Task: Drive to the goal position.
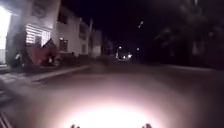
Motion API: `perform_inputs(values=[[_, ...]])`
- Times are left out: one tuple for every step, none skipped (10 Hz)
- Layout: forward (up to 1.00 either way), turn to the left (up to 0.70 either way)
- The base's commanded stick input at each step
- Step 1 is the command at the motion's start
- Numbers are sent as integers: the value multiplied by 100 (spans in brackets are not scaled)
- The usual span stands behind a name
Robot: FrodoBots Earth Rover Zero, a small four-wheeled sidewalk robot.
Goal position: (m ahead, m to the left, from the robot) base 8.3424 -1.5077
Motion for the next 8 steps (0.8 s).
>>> perform_inputs(values=[[50, 0], [50, 0], [50, 0], [50, 0], [50, 0], [50, 0], [50, 0], [50, 0]])
